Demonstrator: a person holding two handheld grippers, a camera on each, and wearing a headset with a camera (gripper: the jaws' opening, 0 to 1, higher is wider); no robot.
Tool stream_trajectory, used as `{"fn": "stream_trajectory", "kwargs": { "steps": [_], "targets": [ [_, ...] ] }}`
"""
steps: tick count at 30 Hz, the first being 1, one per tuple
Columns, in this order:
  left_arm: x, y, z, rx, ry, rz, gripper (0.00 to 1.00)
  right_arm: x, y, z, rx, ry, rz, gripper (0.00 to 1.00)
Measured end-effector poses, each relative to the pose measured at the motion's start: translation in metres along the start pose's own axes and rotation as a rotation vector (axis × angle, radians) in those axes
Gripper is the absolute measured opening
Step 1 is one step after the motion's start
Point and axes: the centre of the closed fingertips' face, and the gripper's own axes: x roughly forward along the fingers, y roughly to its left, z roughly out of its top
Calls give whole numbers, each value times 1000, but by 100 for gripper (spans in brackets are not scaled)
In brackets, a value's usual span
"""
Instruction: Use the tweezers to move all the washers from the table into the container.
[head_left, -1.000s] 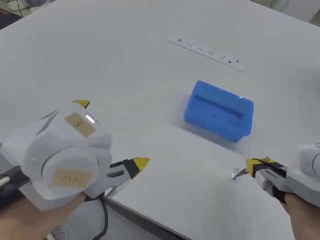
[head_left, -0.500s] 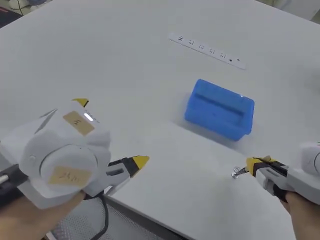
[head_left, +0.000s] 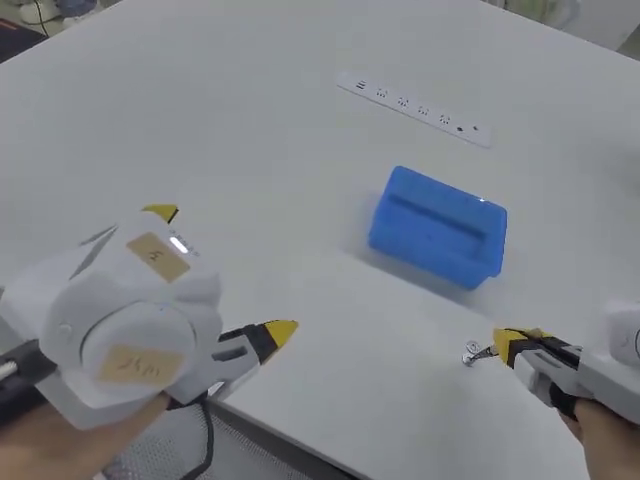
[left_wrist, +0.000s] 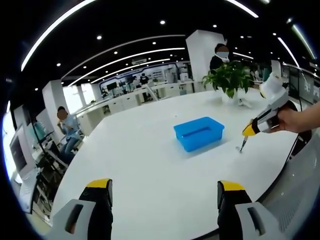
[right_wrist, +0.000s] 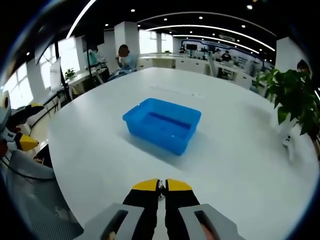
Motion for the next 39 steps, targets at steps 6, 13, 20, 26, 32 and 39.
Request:
{"fn": "stream_trajectory", "kwargs": {
  "steps": [6,13,20,26,32,39],
  "targets": [
    [0,0,4,-8,-13,-8,91,-2,-1,16,59,-29,32,0],
    [1,2,5,-35,-25,-7,94,-5,8,53,47,-83,62,0],
    [1,5,6,-79,-43,-1,99,-2,16,101,2,-155,74,0],
    [0,10,6,-106,-54,14,99,13,20,137,-14,-202,72,0],
    [2,11,1,-117,-34,16,99,36,22,148,-35,-192,65,0],
    [5,11,3,-117,-32,11,99,64,28,135,-73,-129,60,0]
  ]
}}
